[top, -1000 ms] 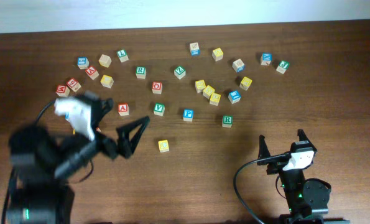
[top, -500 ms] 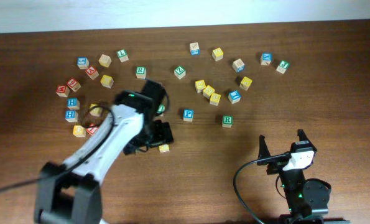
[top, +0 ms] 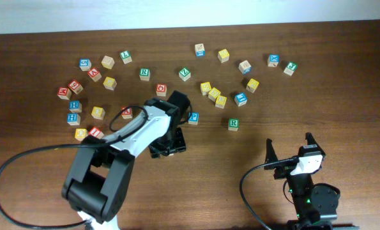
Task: Spell out CVPR
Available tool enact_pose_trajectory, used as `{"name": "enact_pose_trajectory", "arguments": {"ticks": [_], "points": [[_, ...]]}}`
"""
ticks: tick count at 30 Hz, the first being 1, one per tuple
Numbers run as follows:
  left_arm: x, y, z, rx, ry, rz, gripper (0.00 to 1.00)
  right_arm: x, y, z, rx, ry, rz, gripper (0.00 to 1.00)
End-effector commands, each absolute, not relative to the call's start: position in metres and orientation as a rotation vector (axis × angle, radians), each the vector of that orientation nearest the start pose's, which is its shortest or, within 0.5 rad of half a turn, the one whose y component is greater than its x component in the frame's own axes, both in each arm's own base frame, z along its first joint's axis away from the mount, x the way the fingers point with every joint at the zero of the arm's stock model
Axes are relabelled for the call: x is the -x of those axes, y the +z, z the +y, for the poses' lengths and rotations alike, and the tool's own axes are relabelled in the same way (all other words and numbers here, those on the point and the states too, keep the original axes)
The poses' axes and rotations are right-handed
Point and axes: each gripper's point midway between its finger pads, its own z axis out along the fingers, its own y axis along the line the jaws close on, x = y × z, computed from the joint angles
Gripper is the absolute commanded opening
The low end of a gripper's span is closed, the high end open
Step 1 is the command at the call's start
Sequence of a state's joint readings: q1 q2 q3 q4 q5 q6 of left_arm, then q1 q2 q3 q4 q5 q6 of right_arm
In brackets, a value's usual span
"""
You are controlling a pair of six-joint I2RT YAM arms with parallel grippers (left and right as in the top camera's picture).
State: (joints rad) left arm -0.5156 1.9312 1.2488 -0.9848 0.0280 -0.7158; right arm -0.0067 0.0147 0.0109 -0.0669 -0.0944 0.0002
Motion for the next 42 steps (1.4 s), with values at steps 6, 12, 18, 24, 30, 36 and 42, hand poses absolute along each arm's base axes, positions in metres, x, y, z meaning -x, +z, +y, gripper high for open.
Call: {"name": "enact_pose_trajectory", "arguments": {"ticks": [6, 12, 18, 24, 30, 36, 42], "points": [[-0.275, -0.006, -0.150, 0.200, 0.161, 3.221, 0.34, -0.246, 0.157, 0.015, 0.060, 0.078, 1.643, 0.98], [-0.276, -0.006, -0.151, 0.033, 0.132, 3.238, 0.20, -0.246, 0.157, 0.015, 0.060, 0.078, 1.643, 0.98], [-0.262, -0.001, -0.126, 0.006, 0.083, 3.364, 0.08, -0.246, 0.157, 0.015, 0.060, 0.078, 1.643, 0.98], [-0.268, -0.002, -0.122, -0.069, 0.081, 3.346, 0.12, -0.246, 0.157, 0.015, 0.060, 0.078, 1.643, 0.98], [-0.281, -0.005, -0.124, -0.021, 0.088, 3.290, 0.13, -0.246, 0.157, 0.015, 0.060, 0.078, 1.643, 0.98], [-0.268, -0.002, -0.133, 0.023, -0.010, 3.353, 0.30, -0.246, 0.157, 0.015, 0.060, 0.078, 1.643, 0.98], [-0.270, 0.003, -0.134, 0.022, -0.006, 3.356, 0.62, -0.246, 0.157, 0.015, 0.060, 0.078, 1.643, 0.98]]}}
